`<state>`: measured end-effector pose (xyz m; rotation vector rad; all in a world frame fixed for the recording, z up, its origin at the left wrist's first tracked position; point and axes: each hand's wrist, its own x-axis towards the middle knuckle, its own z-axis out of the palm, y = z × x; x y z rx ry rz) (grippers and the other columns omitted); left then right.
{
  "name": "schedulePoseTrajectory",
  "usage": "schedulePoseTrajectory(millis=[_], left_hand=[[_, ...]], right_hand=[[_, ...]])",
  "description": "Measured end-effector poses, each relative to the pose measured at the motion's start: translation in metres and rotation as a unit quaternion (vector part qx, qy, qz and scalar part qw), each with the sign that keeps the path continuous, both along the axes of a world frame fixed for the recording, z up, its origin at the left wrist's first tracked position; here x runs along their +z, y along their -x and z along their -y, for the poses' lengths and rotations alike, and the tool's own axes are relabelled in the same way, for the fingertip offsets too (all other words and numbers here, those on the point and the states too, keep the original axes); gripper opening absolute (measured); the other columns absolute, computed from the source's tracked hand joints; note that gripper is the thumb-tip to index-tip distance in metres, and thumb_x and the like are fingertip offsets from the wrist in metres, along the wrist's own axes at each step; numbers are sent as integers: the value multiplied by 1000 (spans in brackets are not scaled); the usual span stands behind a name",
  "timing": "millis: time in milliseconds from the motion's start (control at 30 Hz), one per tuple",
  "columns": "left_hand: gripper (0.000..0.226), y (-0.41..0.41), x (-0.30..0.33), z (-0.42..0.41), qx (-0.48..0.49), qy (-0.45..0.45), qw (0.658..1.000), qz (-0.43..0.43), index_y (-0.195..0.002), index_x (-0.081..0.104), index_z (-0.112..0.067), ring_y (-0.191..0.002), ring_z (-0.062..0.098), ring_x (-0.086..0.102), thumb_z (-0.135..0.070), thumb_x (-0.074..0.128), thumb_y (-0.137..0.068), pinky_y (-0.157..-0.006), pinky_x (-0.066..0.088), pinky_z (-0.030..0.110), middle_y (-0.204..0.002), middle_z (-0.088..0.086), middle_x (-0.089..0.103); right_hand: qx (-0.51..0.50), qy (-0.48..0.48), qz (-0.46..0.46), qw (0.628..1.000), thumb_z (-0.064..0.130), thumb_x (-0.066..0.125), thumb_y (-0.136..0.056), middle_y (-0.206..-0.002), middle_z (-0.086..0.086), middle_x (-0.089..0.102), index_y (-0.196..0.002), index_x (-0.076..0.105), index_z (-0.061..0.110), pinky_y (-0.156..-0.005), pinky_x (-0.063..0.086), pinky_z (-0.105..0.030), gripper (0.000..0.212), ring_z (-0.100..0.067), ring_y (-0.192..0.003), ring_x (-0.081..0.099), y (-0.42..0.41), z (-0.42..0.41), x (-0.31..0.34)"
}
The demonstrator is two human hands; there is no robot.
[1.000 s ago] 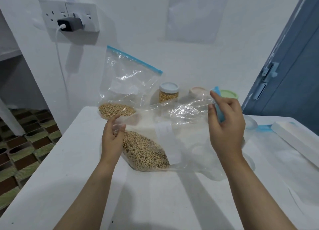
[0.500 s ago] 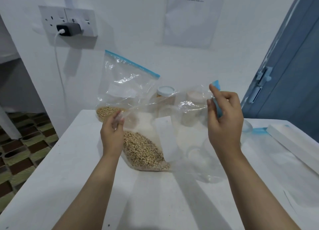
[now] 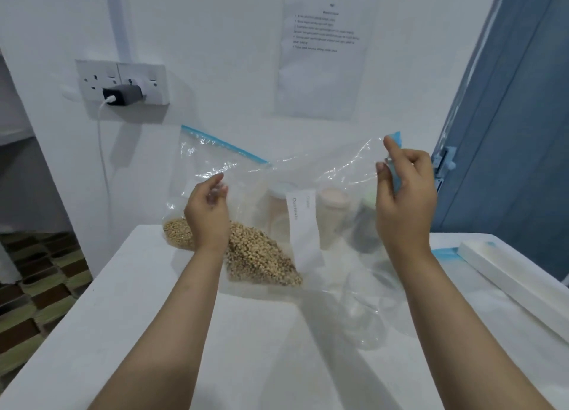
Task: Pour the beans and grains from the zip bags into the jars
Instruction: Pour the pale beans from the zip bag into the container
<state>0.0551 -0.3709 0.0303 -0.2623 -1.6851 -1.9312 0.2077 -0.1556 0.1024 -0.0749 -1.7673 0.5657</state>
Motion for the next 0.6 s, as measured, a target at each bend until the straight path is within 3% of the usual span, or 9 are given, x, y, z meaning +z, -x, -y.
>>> schedulePoseTrajectory(millis=[100,233,300,467,600], left_hand=[[23,3,23,-6,4,2,1000,-21,-114,70,-17,-83,0,57,-8,63,-95,-86,49,14,-99,-1,64],[24,6,46,-10,8,27,998,-49,-118,70,-12,-86,-6,58,-8,63,-96,-85,46,8,-105,0,65],[25,7,53,-7,18,54,996,-74,-119,70,-10,-84,-9,57,-7,63,-95,-85,45,8,-103,2,64],[27,5,66,-2,20,93,990,-101,-121,69,-11,-92,5,60,-8,64,-95,-88,46,10,-103,2,64],[27,2,70,-2,23,98,989,-107,-121,69,-12,-93,5,60,-8,64,-95,-88,46,11,-103,3,64]], right_hand=[[7,34,-2,999,13,56,-101,-110,-6,53,-137,59,8,-87,37,-2,36,-3,-96,49,5,-10,9],[58,91,-6,994,17,60,-99,-107,4,49,-137,59,14,-92,54,-41,38,-23,-97,61,9,-28,10],[76,112,-3,991,22,62,-97,-104,14,48,-138,58,21,-87,56,-48,41,-28,-96,64,10,-36,5],[106,161,1,981,17,64,-97,-104,18,48,-133,55,36,-87,56,-47,42,-24,-90,69,8,-46,-9],[130,176,-3,976,11,63,-97,-103,14,48,-133,56,31,-84,55,-25,42,-25,-89,69,7,-49,-15]])
